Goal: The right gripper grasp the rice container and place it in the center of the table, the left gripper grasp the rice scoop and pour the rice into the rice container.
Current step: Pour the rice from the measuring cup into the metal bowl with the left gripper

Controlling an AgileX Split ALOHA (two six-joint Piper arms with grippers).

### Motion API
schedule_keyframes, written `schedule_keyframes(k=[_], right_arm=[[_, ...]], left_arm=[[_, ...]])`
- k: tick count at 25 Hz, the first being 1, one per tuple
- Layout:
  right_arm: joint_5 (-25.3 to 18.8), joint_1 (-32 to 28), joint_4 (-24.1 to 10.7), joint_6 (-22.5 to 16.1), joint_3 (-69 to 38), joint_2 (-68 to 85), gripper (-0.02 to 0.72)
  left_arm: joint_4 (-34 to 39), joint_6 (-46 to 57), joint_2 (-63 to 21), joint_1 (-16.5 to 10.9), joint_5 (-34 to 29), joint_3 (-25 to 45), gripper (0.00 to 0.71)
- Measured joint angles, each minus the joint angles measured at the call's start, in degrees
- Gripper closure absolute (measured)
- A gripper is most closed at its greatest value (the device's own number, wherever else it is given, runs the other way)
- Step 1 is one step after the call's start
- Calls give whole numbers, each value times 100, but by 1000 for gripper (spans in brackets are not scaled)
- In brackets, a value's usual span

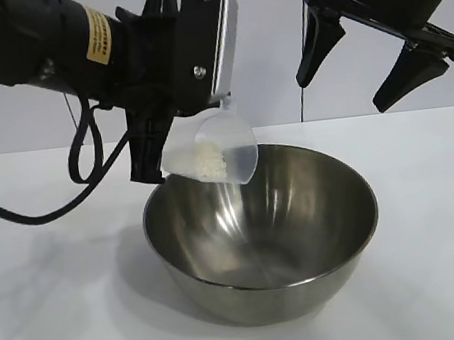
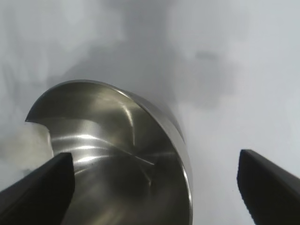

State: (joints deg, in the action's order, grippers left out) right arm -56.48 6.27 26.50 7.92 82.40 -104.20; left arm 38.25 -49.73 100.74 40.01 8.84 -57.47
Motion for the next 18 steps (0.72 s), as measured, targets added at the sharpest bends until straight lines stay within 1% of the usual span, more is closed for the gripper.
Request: schedule_keyframes(k=[9, 18], right_arm=[[-59, 0, 0, 4, 0, 0, 51], [-59, 0, 0, 24, 0, 0, 55]], left_arm=[[52, -1053, 118, 4, 62, 0, 701], [58, -2835, 118, 11, 234, 0, 701]])
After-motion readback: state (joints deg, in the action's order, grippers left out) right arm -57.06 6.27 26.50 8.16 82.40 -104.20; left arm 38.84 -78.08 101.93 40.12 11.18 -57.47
